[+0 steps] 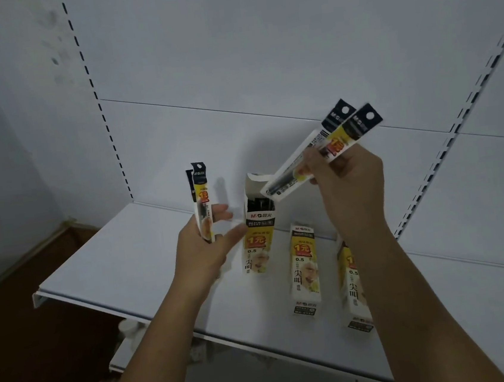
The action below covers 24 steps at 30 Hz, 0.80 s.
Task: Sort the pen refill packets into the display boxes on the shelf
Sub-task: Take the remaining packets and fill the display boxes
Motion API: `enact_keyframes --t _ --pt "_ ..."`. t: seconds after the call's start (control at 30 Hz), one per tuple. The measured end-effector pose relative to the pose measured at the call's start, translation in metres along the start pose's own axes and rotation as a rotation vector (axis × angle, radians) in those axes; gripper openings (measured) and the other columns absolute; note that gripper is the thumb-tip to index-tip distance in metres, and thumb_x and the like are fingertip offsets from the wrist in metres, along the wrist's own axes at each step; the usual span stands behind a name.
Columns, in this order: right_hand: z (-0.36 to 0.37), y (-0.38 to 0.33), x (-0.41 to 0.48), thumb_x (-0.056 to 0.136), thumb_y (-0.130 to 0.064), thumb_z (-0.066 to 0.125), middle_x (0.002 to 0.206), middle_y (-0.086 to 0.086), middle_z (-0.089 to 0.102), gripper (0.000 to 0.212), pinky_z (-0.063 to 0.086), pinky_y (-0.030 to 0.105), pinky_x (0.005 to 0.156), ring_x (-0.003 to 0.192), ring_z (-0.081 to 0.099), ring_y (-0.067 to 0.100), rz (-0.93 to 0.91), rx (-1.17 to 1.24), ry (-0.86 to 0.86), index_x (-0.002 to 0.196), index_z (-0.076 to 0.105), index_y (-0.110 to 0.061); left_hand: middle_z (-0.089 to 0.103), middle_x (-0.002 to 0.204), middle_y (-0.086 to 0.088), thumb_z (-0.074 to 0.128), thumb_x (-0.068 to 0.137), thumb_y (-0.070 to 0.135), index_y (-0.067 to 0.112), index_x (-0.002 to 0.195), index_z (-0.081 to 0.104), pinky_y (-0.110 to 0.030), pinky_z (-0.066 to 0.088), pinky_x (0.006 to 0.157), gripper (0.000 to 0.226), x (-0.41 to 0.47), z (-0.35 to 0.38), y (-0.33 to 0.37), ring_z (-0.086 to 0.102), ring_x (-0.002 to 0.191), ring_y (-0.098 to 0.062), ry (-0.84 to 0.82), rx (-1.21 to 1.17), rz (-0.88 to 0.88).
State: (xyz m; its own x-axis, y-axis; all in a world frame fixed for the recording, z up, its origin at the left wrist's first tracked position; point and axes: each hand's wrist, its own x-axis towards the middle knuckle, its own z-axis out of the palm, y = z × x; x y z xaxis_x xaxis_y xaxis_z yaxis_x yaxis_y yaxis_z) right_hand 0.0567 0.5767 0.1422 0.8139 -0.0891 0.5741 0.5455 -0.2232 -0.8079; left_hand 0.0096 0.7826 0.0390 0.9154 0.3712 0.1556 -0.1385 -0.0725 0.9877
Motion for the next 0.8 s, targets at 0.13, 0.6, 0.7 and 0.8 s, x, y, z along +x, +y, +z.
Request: enact_keyframes --t 0.13,0.6,0.7,0.8 --pt "0.013 0.0 0.005 0.1 -0.019 0.069 0.079 -0.01 0.076 0.013 0.053 0.016 0.067 0.073 0.071 0.003 -0.033 -0.064 -0.119 0.091 0.075 -0.012 0.075 0.118 0.01 0.089 0.081 0.022 0.039 0.133 0.063 -0.027 0.053 0.059 0.061 0.009 0.01 -0.007 0.058 0.062 -0.008 -0.135 0.005 -0.011" --pt "0.021 -0.005 0.012 0.102 -0.02 0.066 0.08 -0.004 0.076 0.011 0.062 0.041 0.081 0.079 0.074 0.011 -0.046 -0.082 -0.287 0.093 0.072 -0.018 0.079 0.097 -0.001 0.08 0.089 0.009 0.026 0.12 0.073 -0.019 0.048 0.053 0.036 0.013 0.023 -0.012 0.063 0.059 -0.003 -0.188 -0.061 -0.027" --pt "0.019 -0.001 0.012 0.102 -0.021 0.066 0.081 -0.006 0.076 0.01 0.061 0.035 0.08 0.078 0.073 0.008 -0.034 -0.14 -0.358 0.094 0.072 -0.02 0.079 0.096 -0.002 0.081 0.089 0.009 0.024 0.121 0.073 -0.019 0.047 0.052 0.036 0.013 0.023 -0.014 0.063 0.058 -0.003 -0.192 -0.077 -0.035" --pt "0.019 0.002 0.013 0.102 -0.02 0.065 0.082 -0.006 0.076 0.01 0.055 0.019 0.075 0.077 0.072 0.005 -0.022 -0.17 -0.416 0.096 0.072 -0.017 0.079 0.097 0.0 0.08 0.089 0.009 0.022 0.124 0.072 -0.017 0.049 0.054 0.037 0.012 0.023 -0.013 0.066 0.062 -0.004 -0.201 -0.1 -0.035"
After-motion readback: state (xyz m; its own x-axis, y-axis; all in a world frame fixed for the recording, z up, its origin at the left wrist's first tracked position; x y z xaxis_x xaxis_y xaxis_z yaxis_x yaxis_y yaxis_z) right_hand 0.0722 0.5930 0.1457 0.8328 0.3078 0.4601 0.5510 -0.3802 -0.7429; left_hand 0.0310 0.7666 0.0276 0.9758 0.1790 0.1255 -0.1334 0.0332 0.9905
